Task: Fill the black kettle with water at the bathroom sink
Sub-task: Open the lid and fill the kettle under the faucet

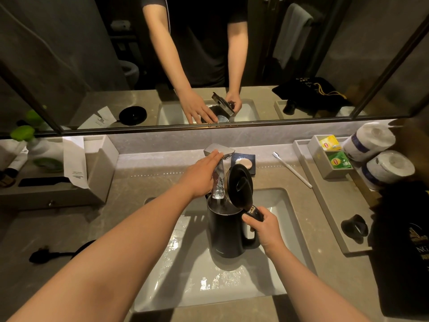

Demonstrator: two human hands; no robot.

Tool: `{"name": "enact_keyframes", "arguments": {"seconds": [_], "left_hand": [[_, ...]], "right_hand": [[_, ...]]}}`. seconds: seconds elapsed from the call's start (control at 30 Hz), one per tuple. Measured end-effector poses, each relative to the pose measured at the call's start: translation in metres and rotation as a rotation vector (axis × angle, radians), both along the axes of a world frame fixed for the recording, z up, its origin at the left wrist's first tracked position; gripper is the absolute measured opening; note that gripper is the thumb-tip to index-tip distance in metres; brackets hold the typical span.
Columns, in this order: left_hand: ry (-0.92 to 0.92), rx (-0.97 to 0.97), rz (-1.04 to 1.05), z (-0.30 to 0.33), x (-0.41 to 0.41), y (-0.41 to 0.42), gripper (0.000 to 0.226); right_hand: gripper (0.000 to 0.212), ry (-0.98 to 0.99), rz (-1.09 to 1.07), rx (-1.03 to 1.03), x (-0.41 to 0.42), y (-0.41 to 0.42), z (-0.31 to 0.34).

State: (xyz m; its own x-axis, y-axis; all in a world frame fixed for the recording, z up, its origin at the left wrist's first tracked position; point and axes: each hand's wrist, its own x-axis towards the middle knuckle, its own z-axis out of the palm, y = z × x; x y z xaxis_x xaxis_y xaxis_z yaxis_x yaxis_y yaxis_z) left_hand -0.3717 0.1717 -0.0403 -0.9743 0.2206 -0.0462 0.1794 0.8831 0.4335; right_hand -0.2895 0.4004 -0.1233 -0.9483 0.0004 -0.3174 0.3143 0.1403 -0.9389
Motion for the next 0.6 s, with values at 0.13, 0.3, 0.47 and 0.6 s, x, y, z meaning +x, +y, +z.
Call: {"name": "enact_keyframes", "arguments": {"seconds": [0.13, 0.3, 0.47, 0.6], "left_hand": [[0.002, 0.001, 0.002, 0.0003, 0.0002, 0.0003, 0.079], [0.022, -0.007, 0.002, 0.0016, 0.0001, 0.0006, 0.078], [0.059, -0.037, -0.010, 0.0029, -0.0012, 0.0001, 0.074], [0.060, -0.038, -0.009, 0.0032, -0.0017, 0.0006, 0.072]], "right_hand": [[0.017, 0.004, 0.002, -0.003, 0.0005, -0.0005, -0.0002], [0.016, 0.002, 0.004, 0.008, 0.0008, -0.0007, -0.0006], [0.015, -0.004, -0.005, 0.007, 0.0018, -0.0010, -0.0002], [0.015, -0.009, -0.004, 0.001, 0.0014, -0.0010, 0.0014]]}}
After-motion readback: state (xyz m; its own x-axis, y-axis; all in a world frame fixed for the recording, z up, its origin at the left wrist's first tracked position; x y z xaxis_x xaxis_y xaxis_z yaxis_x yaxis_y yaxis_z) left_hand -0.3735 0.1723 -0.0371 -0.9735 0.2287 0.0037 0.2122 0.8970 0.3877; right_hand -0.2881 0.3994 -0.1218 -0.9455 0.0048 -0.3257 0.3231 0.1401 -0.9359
